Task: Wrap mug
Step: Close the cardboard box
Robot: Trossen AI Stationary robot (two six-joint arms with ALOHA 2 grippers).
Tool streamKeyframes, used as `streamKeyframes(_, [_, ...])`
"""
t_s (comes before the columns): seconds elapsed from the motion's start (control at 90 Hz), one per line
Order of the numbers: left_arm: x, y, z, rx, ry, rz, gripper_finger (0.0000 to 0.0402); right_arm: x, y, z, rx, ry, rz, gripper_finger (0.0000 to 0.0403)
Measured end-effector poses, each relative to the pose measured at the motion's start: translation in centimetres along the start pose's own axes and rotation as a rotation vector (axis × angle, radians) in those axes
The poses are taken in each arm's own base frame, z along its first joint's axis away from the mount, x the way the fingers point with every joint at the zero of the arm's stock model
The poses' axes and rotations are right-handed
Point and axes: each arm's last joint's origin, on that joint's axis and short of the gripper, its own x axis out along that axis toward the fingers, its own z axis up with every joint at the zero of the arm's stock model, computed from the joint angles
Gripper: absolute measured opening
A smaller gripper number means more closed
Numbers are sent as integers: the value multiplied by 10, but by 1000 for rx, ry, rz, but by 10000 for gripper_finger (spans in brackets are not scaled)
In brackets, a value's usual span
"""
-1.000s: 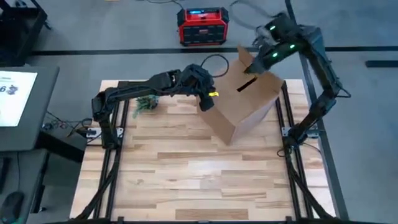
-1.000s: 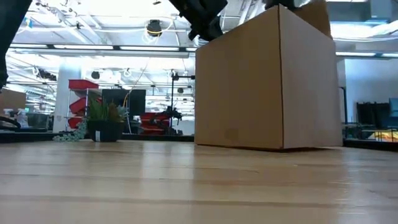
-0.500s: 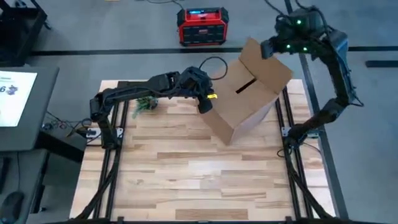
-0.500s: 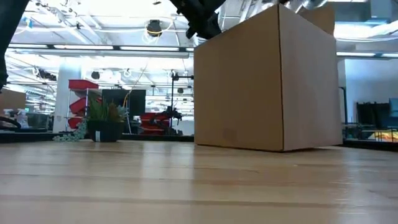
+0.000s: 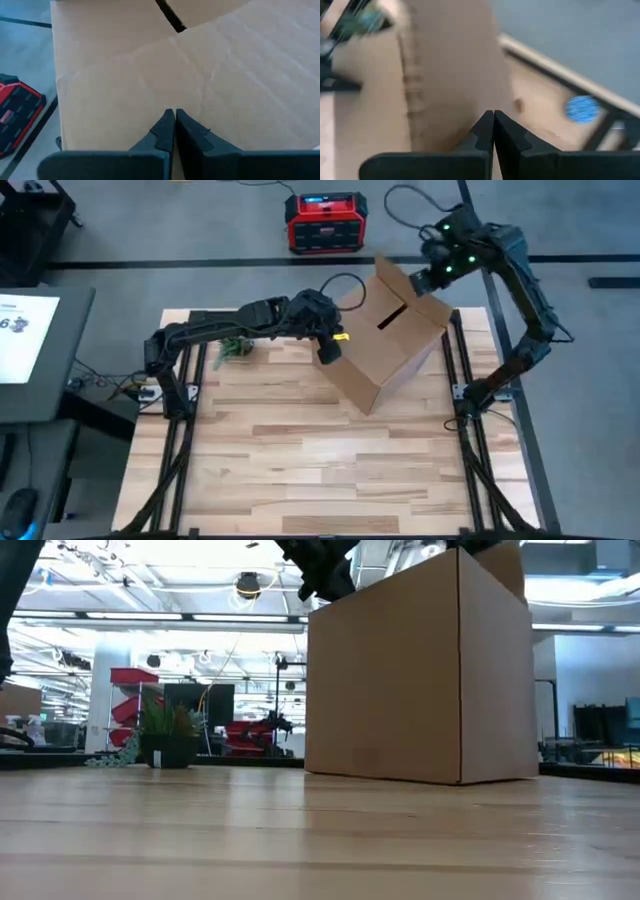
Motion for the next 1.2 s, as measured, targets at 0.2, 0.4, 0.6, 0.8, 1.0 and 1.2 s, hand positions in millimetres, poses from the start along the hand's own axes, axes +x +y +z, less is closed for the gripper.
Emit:
streamKeyframes(0.2, [-8, 1, 0, 4, 4, -2, 0, 16, 31, -15, -111, 100, 130, 0])
streamKeyframes(0.4, [-8, 8, -2, 47, 17, 5, 0, 48, 52, -31, -182, 142, 174, 0])
streamKeyframes(0.6, [-14, 14, -4, 97, 38, 15, 0, 84, 74, -47, -201, 113, 238, 0])
streamKeyframes(0.8, [-20, 29, -4, 114, 37, 48, 0, 103, 101, -62, -192, 68, 314, 0])
streamKeyframes(1.0, [-32, 40, -1, 86, -1, 59, 0, 103, 120, -65, -262, 8, 364, 0])
streamKeyframes(1.2, [-70, 35, 6, 16, -100, -3, 0, 102, 122, -62, -380, -53, 388, 0])
